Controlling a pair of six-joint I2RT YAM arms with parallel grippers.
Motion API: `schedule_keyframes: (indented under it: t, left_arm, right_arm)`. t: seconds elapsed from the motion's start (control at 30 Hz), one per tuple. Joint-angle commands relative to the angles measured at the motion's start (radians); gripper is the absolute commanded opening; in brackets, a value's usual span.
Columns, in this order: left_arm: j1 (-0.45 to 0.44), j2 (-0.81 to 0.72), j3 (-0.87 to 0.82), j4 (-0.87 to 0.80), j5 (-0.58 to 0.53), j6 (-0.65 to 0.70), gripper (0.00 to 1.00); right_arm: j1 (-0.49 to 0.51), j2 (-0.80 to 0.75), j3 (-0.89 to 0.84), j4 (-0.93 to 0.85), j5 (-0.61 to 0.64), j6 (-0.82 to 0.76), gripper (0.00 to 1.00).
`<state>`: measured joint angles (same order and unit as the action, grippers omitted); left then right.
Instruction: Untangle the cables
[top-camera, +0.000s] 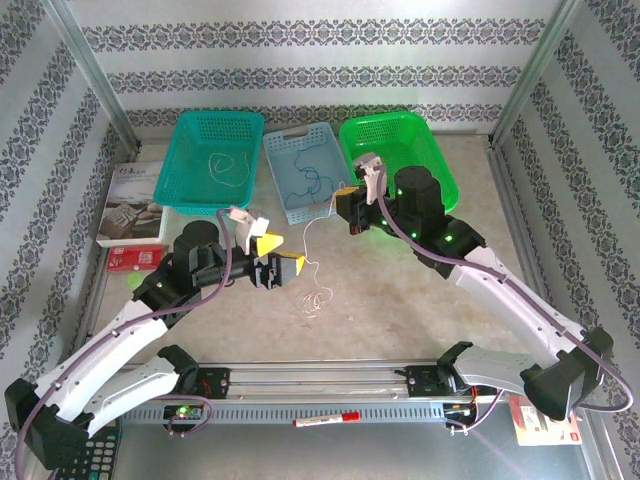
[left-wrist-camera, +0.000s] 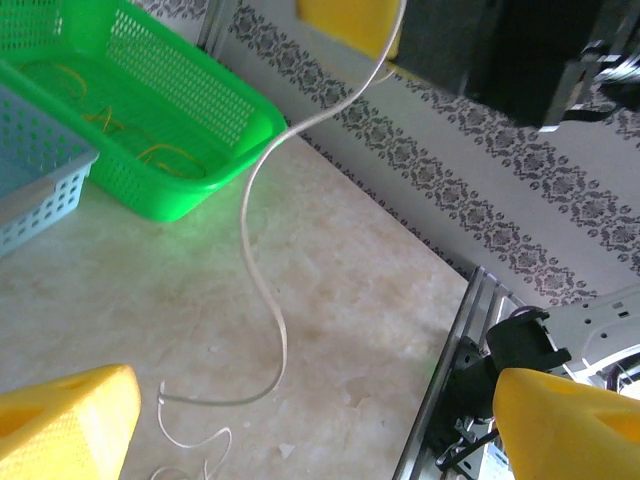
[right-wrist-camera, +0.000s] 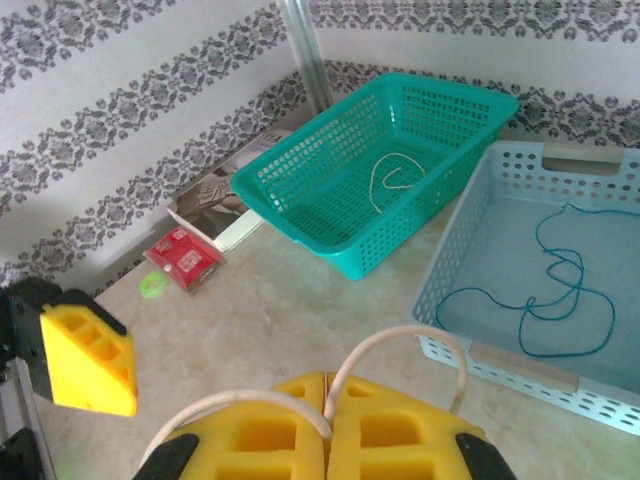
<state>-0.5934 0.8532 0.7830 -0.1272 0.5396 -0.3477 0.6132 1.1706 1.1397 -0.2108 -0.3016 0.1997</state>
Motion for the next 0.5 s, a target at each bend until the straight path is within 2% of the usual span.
schedule_keyframes:
  t: [0.0, 0.2, 0.3, 0.4, 0.43, 0.47]
  left_arm:
    - [0.009, 0.037, 0.074, -0.053, 0.045, 0.073, 0.92]
    - [0.008, 0.172, 0.166, -0.008, 0.071, 0.115, 0.91]
    - [0.009, 0.239, 0.199, 0.016, 0.082, 0.128, 0.87]
    - [0.009, 0.286, 0.217, 0.044, 0.077, 0.131, 0.75]
    - [0.009, 0.296, 0.218, 0.060, 0.072, 0.129, 0.69]
    - [0.009, 0.305, 0.218, 0.079, 0.066, 0.125, 0.57]
  right_arm:
    - [0.024, 0.013, 0.048, -0.034, 0.003, -0.056, 0.00]
    - [0.062, 0.024, 0.075, -0.058, 0.012, -0.077, 0.00]
    - [0.081, 0.027, 0.085, -0.068, 0.022, -0.086, 0.00]
    - [0.096, 0.029, 0.095, -0.073, 0.023, -0.089, 0.00]
    - [0.100, 0.027, 0.098, -0.077, 0.021, -0.092, 0.00]
    - [0.102, 0.025, 0.099, -0.076, 0.022, -0.091, 0.00]
